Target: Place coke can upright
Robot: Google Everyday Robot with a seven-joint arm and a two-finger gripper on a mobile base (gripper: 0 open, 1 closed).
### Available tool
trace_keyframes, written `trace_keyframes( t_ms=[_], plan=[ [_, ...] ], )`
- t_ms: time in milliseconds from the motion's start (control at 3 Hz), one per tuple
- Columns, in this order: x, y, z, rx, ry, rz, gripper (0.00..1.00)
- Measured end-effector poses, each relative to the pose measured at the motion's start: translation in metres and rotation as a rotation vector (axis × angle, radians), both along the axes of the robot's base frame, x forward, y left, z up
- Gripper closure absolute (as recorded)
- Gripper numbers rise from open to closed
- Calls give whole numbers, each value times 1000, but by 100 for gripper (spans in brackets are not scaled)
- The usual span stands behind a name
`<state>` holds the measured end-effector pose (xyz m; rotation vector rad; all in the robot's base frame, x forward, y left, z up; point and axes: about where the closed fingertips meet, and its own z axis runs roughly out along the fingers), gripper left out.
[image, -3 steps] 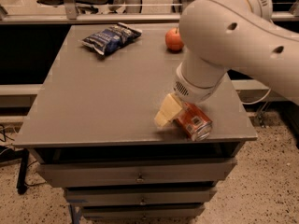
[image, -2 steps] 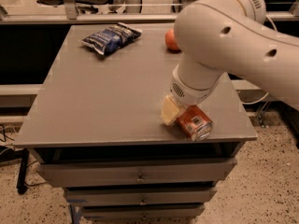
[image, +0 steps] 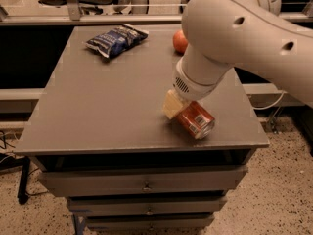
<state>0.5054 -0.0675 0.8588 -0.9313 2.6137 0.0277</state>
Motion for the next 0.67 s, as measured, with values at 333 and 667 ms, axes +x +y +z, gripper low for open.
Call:
trace_keyframes(
  t_ms=[333, 667],
  plan=[
    [26, 18, 23, 111, -71, 96, 100],
    [39, 56, 50, 280, -136, 231, 100]
  ],
)
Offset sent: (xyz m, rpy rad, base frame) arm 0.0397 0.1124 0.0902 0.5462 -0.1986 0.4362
